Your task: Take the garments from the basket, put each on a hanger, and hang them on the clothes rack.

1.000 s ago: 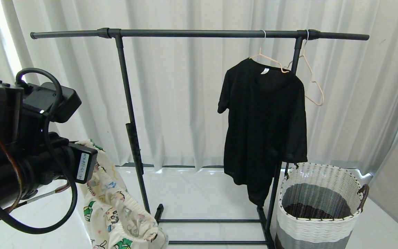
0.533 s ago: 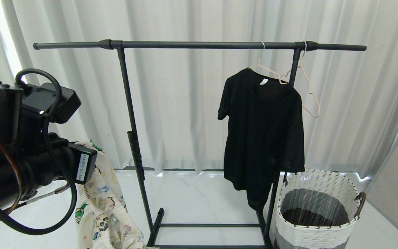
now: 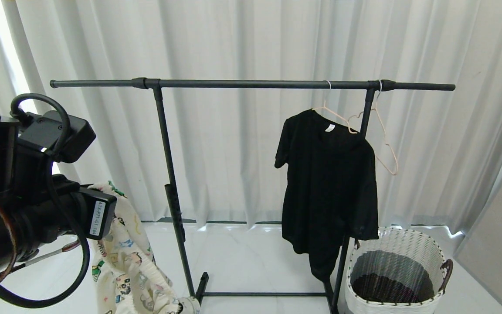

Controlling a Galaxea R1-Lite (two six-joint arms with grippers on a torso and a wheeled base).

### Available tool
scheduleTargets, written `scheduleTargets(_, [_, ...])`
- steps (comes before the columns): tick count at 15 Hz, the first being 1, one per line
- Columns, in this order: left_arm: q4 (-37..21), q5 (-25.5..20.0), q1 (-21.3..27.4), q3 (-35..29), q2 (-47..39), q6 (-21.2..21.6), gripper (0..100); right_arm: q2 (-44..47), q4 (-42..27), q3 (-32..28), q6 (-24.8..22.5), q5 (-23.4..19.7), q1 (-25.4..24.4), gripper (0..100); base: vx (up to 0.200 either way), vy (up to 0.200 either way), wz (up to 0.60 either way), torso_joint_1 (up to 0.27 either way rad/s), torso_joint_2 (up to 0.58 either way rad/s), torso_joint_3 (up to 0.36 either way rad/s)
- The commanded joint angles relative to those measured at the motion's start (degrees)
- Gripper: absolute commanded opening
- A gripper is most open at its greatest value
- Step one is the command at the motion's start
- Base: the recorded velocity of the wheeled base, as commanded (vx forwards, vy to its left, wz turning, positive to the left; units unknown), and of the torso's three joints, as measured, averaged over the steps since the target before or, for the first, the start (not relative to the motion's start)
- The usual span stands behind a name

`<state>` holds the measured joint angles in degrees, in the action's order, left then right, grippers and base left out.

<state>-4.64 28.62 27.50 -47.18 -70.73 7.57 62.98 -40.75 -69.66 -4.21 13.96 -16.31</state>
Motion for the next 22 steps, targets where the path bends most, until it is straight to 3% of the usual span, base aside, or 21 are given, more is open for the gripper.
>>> scheduleTargets(1, [-0.01, 0.03, 0.01, 0.16, 0.24, 0.08, 0, 0.30, -0.03, 0.05, -0.01, 0.02, -0.04, 100, 0.000, 0.000, 0.00, 0.237, -0.48, -0.266])
scheduleTargets(4, [0.07, -0.06, 0.01, 0.07, 0.15, 0.08, 0, 0.57, 1.20, 0.75, 0.16, 0.19, 0.05, 100, 0.000, 0.000, 0.00, 0.225, -0.49, -0.277])
scheduleTargets(10, [-0.01, -0.06, 0.01, 0.16, 0.15, -0.01, 0, 0.39, 12.10, 8.57, -0.01, 0.02, -0.04, 100, 0.000, 0.000, 0.00, 0.236, -0.53, -0.288])
scheduleTargets(13, [-0.01, -0.50, 0.10, 0.24, 0.15, -0.10, 0, 0.39, 12.45, 10.24, 0.07, 0.10, 0.05, 100, 0.000, 0.000, 0.00, 0.235, -0.50, -0.271])
scheduleTargets(22, [0.07, -1.29, 0.27, 0.24, 0.33, -0.10, 0, 0.66, 16.06, 13.93, 0.34, -1.65, 0.23, 100, 0.200, 0.000, 0.00, 0.032, -0.06, -0.030])
